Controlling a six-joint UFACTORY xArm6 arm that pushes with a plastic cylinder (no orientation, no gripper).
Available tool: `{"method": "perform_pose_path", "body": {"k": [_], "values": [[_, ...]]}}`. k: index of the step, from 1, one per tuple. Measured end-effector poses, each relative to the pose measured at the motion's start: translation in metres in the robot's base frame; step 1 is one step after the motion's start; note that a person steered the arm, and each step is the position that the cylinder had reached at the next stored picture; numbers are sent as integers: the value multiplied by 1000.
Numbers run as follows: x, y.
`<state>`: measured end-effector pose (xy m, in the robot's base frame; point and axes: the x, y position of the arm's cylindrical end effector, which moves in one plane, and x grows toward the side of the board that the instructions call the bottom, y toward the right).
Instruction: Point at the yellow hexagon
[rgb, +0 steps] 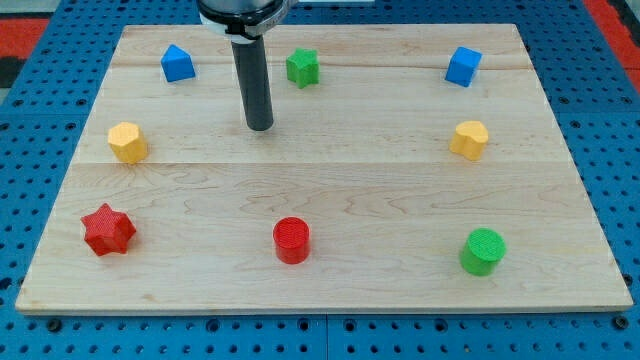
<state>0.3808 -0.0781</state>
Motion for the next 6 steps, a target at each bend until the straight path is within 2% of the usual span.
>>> {"method": "perform_pose_path", "body": {"k": [2, 3, 4, 5, 6], "values": [[-21, -86], [-15, -84], [19, -61], [51, -69], [64, -126]]}}
